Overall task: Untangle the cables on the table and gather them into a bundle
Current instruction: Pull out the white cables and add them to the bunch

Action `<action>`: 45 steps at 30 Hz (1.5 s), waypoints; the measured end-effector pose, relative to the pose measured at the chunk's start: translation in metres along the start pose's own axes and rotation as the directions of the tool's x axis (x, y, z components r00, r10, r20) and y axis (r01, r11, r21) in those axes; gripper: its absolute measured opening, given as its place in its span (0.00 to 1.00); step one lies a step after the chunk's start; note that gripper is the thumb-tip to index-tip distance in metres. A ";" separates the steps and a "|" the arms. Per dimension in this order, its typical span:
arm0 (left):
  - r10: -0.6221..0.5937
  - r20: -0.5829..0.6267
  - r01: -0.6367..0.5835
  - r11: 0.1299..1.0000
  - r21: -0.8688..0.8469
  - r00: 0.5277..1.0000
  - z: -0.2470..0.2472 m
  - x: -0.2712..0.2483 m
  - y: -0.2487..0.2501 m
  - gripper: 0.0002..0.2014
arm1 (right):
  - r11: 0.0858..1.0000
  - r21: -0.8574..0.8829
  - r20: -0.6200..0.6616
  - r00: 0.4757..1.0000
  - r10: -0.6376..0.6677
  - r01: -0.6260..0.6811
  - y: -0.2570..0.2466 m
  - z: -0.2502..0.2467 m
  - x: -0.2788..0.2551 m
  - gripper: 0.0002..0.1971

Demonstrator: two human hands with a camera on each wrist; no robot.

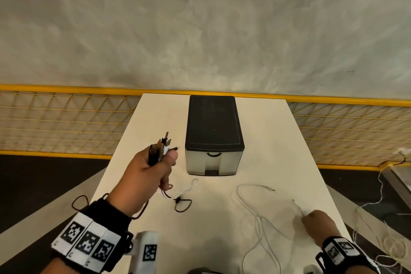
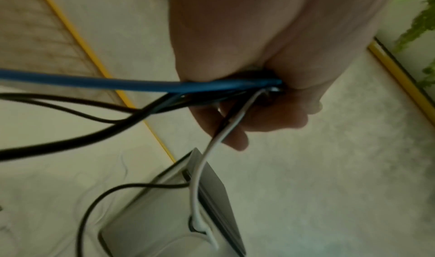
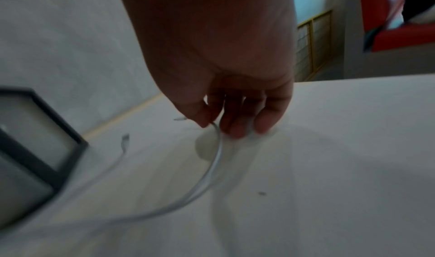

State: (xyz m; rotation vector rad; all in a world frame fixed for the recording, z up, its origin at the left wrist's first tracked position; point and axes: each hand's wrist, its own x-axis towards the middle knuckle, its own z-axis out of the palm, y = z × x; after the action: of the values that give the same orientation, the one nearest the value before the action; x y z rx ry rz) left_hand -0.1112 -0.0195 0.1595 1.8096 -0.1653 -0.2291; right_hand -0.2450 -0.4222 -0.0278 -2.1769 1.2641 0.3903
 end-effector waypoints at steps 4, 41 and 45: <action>-0.027 0.091 0.038 0.992 -0.123 0.995 0.009 0.003 0.005 0.11 | 0.734 0.664 -0.025 0.985 -0.171 0.144 -0.047 -0.027 -0.036 0.04; -0.042 -0.358 -0.235 0.682 -0.693 0.933 -0.090 0.056 0.058 0.21 | 0.791 0.385 0.341 0.723 -0.601 0.476 -0.140 -0.030 -0.124 0.11; -0.067 -0.666 -0.329 0.830 -0.450 0.743 -0.159 0.053 0.053 0.24 | 0.817 0.403 0.332 0.767 -0.550 0.412 -0.121 -0.033 -0.111 0.10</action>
State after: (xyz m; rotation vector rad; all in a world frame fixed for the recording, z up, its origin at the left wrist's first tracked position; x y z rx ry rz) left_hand -0.0202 0.1045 0.2456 1.1929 0.2585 0.4538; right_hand -0.1985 -0.3210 0.0965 -1.9064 0.4411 0.3990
